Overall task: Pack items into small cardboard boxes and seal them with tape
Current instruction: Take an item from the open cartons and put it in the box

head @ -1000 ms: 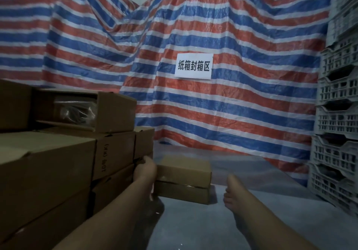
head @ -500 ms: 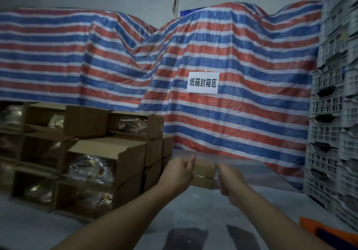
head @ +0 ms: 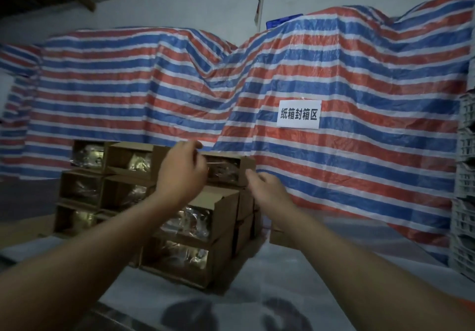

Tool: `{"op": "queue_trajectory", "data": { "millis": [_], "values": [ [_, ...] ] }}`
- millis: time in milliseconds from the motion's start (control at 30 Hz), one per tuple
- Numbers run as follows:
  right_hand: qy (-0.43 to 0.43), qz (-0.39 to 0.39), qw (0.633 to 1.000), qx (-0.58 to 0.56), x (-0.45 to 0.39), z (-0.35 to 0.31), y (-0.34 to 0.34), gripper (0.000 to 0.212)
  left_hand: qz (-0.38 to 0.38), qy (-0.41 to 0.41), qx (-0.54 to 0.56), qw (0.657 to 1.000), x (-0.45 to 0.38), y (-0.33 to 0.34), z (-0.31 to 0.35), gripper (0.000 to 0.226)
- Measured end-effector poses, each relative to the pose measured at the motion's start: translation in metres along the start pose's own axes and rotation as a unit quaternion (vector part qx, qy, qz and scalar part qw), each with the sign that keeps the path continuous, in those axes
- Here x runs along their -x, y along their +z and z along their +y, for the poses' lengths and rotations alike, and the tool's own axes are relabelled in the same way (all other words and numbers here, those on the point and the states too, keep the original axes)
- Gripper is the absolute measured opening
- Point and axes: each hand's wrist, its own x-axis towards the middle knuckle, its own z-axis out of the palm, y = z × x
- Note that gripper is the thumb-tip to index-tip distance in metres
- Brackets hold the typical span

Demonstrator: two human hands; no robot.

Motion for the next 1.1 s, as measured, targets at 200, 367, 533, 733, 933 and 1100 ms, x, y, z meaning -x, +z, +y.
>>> {"op": "queue_trajectory", "data": {
  "millis": [200,367,533,733,933,1100],
  "values": [
    [-0.123,-0.056,0.986,0.101,-0.067,-0.050,0.103,0.082,0.038,-0.058,-0.239,0.968,-0.050,-0.049,-0.121,0.049],
    [-0.200,-0.058,0.967,0.148,-0.100,-0.076,0.169,0.092,-0.031,-0.102,-0.306,0.946,-0.078,-0.064,-0.195,0.048],
    [-0.238,-0.033,0.952,0.190,-0.122,-0.090,0.203,0.082,-0.030,-0.148,-0.266,0.952,-0.097,-0.057,-0.224,0.050],
    [-0.235,-0.007,0.952,0.196,-0.127,-0.086,0.213,0.016,-0.103,-0.161,-0.226,0.955,-0.097,-0.057,-0.228,0.028],
    [-0.223,0.047,0.969,0.092,-0.122,-0.103,0.194,0.015,-0.071,-0.152,-0.108,0.980,-0.087,-0.067,-0.195,0.024],
    [-0.140,0.048,0.988,0.044,-0.120,-0.133,0.124,0.017,-0.057,-0.106,0.094,0.988,-0.096,-0.085,-0.140,0.022]
  ]
}}
